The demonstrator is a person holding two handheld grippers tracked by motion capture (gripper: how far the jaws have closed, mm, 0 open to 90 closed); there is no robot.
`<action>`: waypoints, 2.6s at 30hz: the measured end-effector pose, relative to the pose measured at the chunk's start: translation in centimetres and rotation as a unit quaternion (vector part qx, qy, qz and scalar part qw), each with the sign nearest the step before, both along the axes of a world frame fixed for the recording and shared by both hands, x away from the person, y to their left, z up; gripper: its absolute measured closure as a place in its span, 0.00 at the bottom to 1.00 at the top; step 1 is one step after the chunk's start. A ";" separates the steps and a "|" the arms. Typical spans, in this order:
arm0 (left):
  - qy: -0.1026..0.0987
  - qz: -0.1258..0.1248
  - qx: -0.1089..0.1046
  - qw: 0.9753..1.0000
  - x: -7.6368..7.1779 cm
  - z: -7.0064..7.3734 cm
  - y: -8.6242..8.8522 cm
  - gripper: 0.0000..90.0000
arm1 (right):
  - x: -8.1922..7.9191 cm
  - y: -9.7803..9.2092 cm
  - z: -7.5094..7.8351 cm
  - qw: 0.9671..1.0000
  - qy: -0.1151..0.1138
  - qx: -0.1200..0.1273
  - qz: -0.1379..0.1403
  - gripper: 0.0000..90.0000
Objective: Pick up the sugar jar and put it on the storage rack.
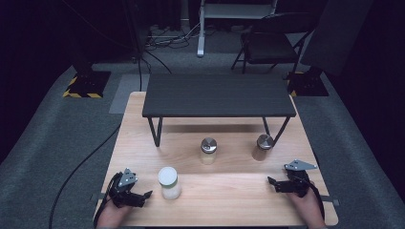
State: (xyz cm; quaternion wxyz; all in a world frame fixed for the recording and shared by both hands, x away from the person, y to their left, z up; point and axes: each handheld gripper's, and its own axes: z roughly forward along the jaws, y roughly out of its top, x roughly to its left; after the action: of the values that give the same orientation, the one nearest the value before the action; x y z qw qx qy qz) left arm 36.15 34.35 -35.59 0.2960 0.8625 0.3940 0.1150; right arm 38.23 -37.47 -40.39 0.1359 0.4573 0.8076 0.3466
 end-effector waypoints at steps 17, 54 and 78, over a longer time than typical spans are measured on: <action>-0.008 0.001 -0.029 1.000 -0.4 -0.2 1.1 0.04 | 0.1 0.0 0.0 1.000 0.001 0.000 -0.001 0.07; -0.193 0.026 -0.208 0.958 -5.7 -1.7 4.3 0.03 | 0.4 0.3 0.0 1.000 0.004 -0.004 -0.011 0.04; -0.238 -0.014 -0.225 0.945 -7.9 0.4 1.0 0.02 | 0.4 0.3 0.0 1.000 0.004 -0.004 -0.011 0.04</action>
State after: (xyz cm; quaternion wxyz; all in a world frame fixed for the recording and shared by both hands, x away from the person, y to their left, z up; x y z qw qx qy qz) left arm 28.25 35.36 -35.14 0.5692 0.7263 0.3156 0.2209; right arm 38.58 -37.16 -40.35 0.1382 0.4672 0.8042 0.3404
